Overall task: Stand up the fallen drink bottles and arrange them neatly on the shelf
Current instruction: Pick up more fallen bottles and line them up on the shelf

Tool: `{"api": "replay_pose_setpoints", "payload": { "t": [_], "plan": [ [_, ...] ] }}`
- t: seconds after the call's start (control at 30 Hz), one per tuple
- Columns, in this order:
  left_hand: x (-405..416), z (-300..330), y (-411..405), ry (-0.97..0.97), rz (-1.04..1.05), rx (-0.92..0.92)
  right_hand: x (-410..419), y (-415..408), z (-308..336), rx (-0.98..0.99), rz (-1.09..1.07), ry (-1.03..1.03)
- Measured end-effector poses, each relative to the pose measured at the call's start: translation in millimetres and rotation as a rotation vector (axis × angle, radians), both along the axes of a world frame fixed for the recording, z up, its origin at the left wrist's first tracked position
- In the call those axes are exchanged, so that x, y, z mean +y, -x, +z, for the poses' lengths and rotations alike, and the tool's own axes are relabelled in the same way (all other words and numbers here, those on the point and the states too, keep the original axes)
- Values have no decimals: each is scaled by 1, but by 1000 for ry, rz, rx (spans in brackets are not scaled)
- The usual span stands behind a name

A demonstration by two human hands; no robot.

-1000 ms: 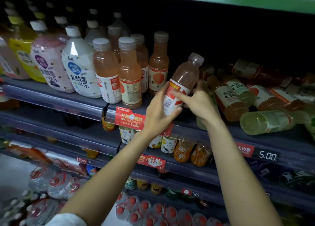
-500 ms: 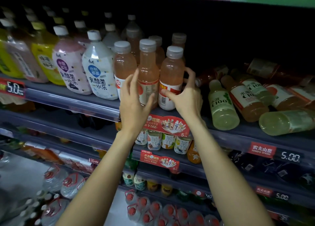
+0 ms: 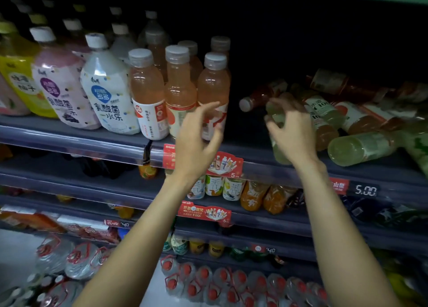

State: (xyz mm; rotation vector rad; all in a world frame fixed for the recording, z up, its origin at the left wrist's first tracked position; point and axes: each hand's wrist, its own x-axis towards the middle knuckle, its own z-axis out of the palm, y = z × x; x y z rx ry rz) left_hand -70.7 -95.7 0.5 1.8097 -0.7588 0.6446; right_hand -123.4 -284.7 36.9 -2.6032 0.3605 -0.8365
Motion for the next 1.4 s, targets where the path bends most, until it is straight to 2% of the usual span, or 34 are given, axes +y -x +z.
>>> {"api": "replay_pose_setpoints", "payload": {
  "t": [0.1,0.23,0.37,0.5,0.57,0.67,0.77,0.87,0.93,1.13,1.17,1.3,1.4],
  "plan": [
    [-35,0,3,-126,-176,202,-13,13,2,338,-262,146],
    [-86,-8,-6,-194,-269,477,-18,18,0,509,-306,67],
    [-117,-12,-16,-75,-375,904,-26,17,-4,558,-242,-104],
    [-130,-11,-14,14,-435,955,-28,22,-17,376,-270,-193],
    [-133,-7,-12,121,-454,915,-29,26,-25,223,-218,-243],
    [-130,5,-7,235,-478,793,-35,29,-29,-13,-29,-420],
    [-121,14,-3,275,-456,570,-40,24,-28,-127,145,-606],
    [-110,15,-3,203,-355,289,-37,10,-32,-142,200,-626],
    [-103,13,-7,140,-290,190,-31,1,-36,-151,219,-633],
    [-74,12,-19,-12,-198,124,-12,-25,-45,-187,232,-625],
    [-69,12,-18,-54,-151,89,-10,-29,-45,-176,236,-636],
    [-49,9,-16,-213,247,-42,-3,-50,-39,-78,241,-642],
    [-39,4,-20,-291,292,-76,0,-74,-39,-26,233,-610]
  ]
}}
